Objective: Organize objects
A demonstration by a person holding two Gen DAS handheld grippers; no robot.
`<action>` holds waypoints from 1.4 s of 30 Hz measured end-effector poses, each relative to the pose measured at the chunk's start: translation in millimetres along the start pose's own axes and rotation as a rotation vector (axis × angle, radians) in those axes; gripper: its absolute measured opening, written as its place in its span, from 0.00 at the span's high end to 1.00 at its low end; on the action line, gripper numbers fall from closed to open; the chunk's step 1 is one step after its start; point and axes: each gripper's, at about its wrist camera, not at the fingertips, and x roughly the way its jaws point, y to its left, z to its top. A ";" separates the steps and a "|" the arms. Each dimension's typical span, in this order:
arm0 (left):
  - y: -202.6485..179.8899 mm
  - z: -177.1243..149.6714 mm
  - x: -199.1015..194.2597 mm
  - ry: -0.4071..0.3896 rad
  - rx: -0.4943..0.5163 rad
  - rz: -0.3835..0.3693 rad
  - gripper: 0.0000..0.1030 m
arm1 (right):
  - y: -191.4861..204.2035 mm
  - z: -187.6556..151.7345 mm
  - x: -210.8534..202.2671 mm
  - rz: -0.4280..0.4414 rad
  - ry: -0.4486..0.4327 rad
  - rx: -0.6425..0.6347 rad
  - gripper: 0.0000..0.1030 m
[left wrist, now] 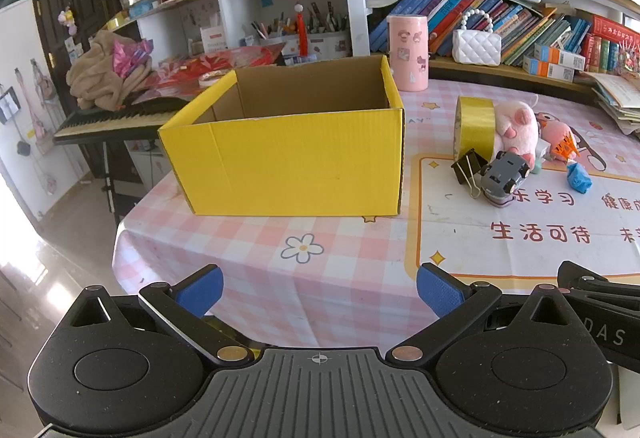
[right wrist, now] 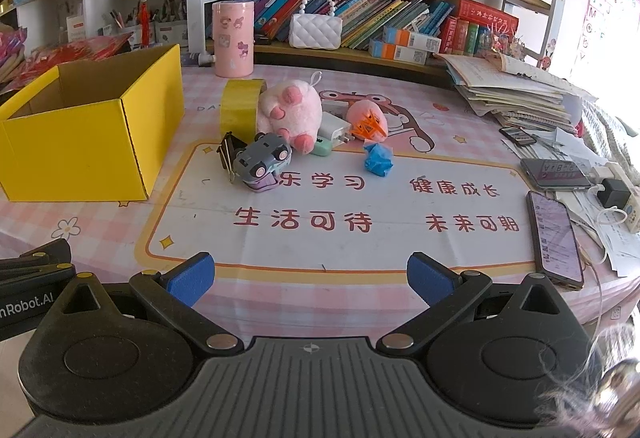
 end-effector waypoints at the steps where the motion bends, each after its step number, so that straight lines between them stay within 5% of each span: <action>1: 0.0 0.0 0.1 0.000 0.000 0.001 0.00 | 0.5 -0.6 0.4 0.000 0.001 0.000 0.00; 42: -26.4 16.5 33.3 0.089 -0.001 0.020 0.00 | -26.3 20.0 47.2 0.025 0.082 0.020 0.00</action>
